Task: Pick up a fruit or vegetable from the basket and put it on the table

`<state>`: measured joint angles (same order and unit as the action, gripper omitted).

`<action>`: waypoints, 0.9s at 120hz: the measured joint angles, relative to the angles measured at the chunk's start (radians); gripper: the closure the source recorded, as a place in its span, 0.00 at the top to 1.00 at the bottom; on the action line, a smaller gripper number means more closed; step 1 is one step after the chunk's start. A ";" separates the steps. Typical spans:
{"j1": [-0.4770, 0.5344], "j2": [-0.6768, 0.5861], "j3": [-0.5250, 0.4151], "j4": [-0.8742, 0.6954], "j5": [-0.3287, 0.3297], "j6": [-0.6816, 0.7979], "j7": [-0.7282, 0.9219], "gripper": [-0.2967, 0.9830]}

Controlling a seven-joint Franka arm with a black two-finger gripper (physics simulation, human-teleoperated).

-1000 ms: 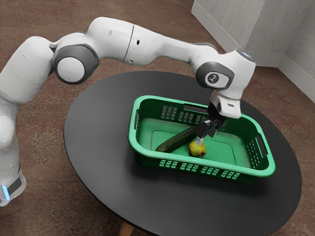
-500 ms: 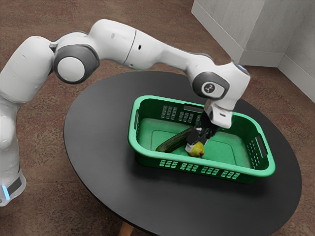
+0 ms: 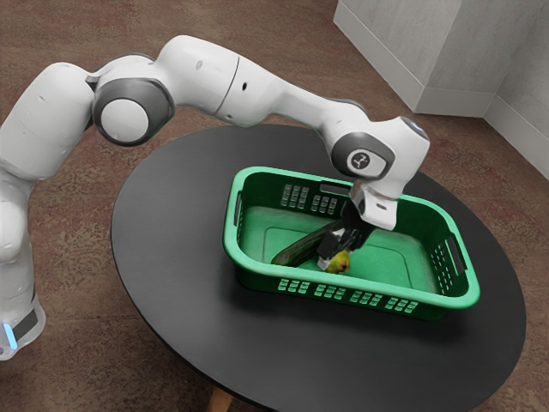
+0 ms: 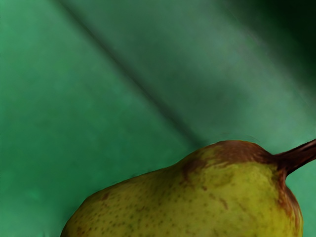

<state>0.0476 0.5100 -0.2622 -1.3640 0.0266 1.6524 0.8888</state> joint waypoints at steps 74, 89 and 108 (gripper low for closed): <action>0.002 -0.119 0.078 0.109 0.008 0.000 -0.036 0.48; 0.001 -0.120 0.126 0.155 0.009 -0.015 -0.047 0.48; 0.001 -0.130 0.216 0.195 0.007 -0.045 -0.064 0.48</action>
<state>0.0491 0.3804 -0.0465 -1.1686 0.0337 1.6073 0.8248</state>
